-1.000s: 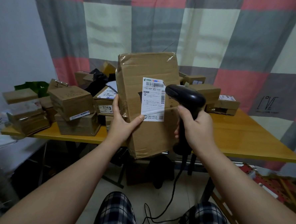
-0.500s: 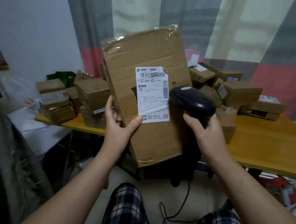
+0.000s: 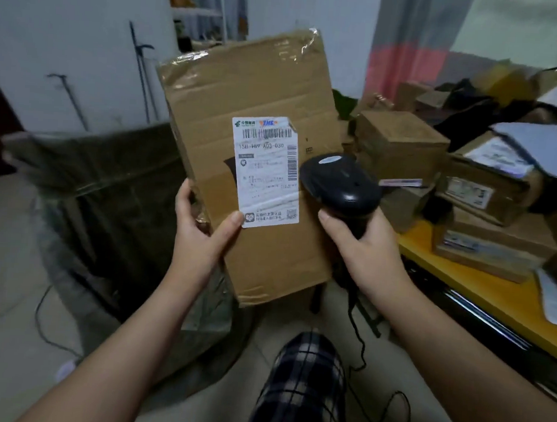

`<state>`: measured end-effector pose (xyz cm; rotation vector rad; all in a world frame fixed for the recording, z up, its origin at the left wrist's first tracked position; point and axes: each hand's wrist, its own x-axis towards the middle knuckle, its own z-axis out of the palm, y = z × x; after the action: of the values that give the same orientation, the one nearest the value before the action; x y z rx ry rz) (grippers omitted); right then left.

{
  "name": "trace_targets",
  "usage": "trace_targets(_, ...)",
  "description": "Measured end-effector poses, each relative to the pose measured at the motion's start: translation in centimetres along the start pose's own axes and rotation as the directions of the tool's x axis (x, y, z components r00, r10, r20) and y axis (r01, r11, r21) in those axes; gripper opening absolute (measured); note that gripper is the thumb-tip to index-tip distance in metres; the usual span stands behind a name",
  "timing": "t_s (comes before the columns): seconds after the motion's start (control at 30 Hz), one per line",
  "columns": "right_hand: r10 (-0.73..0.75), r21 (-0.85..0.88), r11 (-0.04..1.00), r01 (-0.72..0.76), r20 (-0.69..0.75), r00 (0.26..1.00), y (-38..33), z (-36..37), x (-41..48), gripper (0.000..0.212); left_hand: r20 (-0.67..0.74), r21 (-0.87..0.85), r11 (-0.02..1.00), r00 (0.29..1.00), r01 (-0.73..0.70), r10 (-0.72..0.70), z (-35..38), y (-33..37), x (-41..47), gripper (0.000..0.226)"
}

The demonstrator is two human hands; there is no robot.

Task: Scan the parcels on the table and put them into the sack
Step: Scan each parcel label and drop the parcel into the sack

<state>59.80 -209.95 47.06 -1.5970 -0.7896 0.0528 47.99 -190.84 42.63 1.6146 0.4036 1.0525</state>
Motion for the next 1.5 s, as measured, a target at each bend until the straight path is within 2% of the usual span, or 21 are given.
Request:
trace_targets(0.13, 0.029, -0.055, 0.998, -0.021, 0.139, 0.99, 3.9, 6.4, 2.8, 0.045, -0.097, 0.198, 0.98, 0.995, 0.015, 0.004, -4.9, -2.3, 0.5, 0.101)
trace_targets(0.2, 0.055, -0.082, 0.996, -0.041, 0.169, 0.984, 5.9, 9.3, 3.6, 0.046, -0.145, 0.326, 0.945, 0.988, 0.003, 0.047, -7.5, -3.3, 0.5, 0.104)
trace_targets(0.3, 0.122, -0.028, 0.993, -0.118, 0.203, 0.972, 8.7, 12.6, 3.5, 0.046, -0.2, 0.496, 0.868, 0.976, 0.022, 0.089, -10.6, -4.8, -0.3, 0.103)
trace_targets(0.43, 0.228, -0.048, 0.974, -0.223, 0.244, 0.943, 12.6, 14.5, 2.7, 0.059, -0.28, 0.602, 0.792, 0.955, 0.097, 0.096, -13.1, -7.1, -2.7, 0.103)
trace_targets(0.53, 0.288, -0.133, 0.956, -0.262, 0.25, 0.924, 14.7, 14.9, 2.3, 0.054, -0.31, 0.663, 0.735, 0.946, 0.143, 0.095, -13.3, -9.7, -3.9, 0.101)
trace_targets(0.67, 0.321, -0.127, 0.945, -0.301, 0.192, 0.927, 17.6, 15.7, 1.9, 0.034, -0.308, 0.681, 0.691, 0.951, 0.243, -0.03, -11.7, -13.9, -2.8, 0.103)
trace_targets(0.77, 0.325, -0.08, 0.945, -0.316, 0.168, 0.931, 19.9, 16.7, 2.5, 0.04, -0.279, 0.647, 0.694, 0.945, 0.316, -0.17, -10.1, -17.1, -1.2, 0.105)
trace_targets(0.93, 0.376, -0.029, 0.925, -0.378, 0.21, 0.903, 23.7, 18.4, 4.5, 0.056, -0.175, 0.48, 0.793, 0.927, 0.376, -0.333, -9.3, -20.4, 0.0, 0.102)
trace_targets(1.0, 0.423, -0.094, 0.906, -0.413, 0.203, 0.883, 25.4, 19.2, 4.6, 0.054, -0.133, 0.434, 0.814, 0.921, 0.387, -0.367, -9.0, -20.8, -0.2, 0.1)
trace_targets(1.07, 0.334, -0.306, 0.913, -0.27, 0.181, 0.925, 26.2, 19.8, 4.4, 0.046, -0.12, 0.415, 0.817, 0.914, 0.4, -0.387, -8.9, -21.1, -0.3, 0.099)
trace_targets(1.1, 0.285, -0.363, 0.908, -0.208, 0.173, 0.943, 26.5, 19.9, 4.3, 0.033, -0.123, 0.435, 0.804, 0.911, 0.406, -0.393, -8.9, -21.2, -0.3, 0.1)
trace_targets(1.13, 0.27, -0.348, 0.913, -0.214, 0.123, 0.955, 26.3, 20.0, 4.4, 0.017, -0.132, 0.482, 0.776, 0.91, 0.406, -0.394, -9.0, -21.3, -0.2, 0.102)
trace_targets(1.17, 0.302, -0.242, 0.928, -0.283, 0.044, 0.952, 26.3, 19.8, 4.7, 0.015, -0.147, 0.555, 0.732, 0.913, 0.394, -0.381, -9.1, -21.3, -0.1, 0.103)
trace_targets(1.2, 0.405, -0.011, 0.914, -0.405, -0.027, 0.914, 25.7, 19.3, 5.0, 0.023, -0.157, 0.644, 0.671, 0.922, 0.367, -0.353, -9.1, -21.3, 0.1, 0.104)
trace_targets(1.23, 0.421, 0.083, 0.903, -0.42, 0.008, 0.907, 25.7, 18.8, 4.8, 0.026, -0.155, 0.734, 0.595, 0.934, 0.327, -0.322, -9.0, -21.4, 0.3, 0.103)
trace_targets(1.27, 0.405, 0.034, 0.914, -0.405, 0.022, 0.914, 25.8, 18.4, 4.7, 0.024, -0.139, 0.811, 0.51, 0.941, 0.287, -0.308, -8.9, -21.5, 0.5, 0.102)
trace_targets(1.3, 0.326, -0.131, 0.938, -0.321, 0.018, 0.945, 25.4, 17.9, 4.8, 0.021, -0.121, 0.867, 0.426, 0.939, 0.258, -0.321, -8.7, -21.7, 0.8, 0.101)
trace_targets(1.33, 0.224, -0.295, 0.937, -0.189, 0.091, 0.97, 25.0, 17.2, 4.6, 0.021, -0.113, 0.901, 0.355, 0.925, 0.249, -0.362, -8.4, -22.1, 1.3, 0.101)
trace_targets(1.37, 0.173, -0.403, 0.911, -0.083, 0.193, 0.966, 25.2, 16.6, 4.6, 0.033, -0.115, 0.918, 0.302, 0.901, 0.257, -0.419, -8.1, -22.7, 1.8, 0.101)
trace_targets(1.43, 0.269, -0.348, 0.916, -0.201, 0.16, 0.95, 25.5, 16.1, 4.2, 0.051, -0.123, 0.931, 0.23, 0.837, 0.283, -0.533, -7.0, -24.1, 3.0, 0.1)
trace_targets(1.5, 0.33, -0.148, 0.937, -0.317, 0.072, 0.941, 25.6, 15.3, 3.9, 0.06, -0.11, 0.955, 0.151, 0.779, 0.255, -0.617, -5.8, -25.6, 3.8, 0.097)
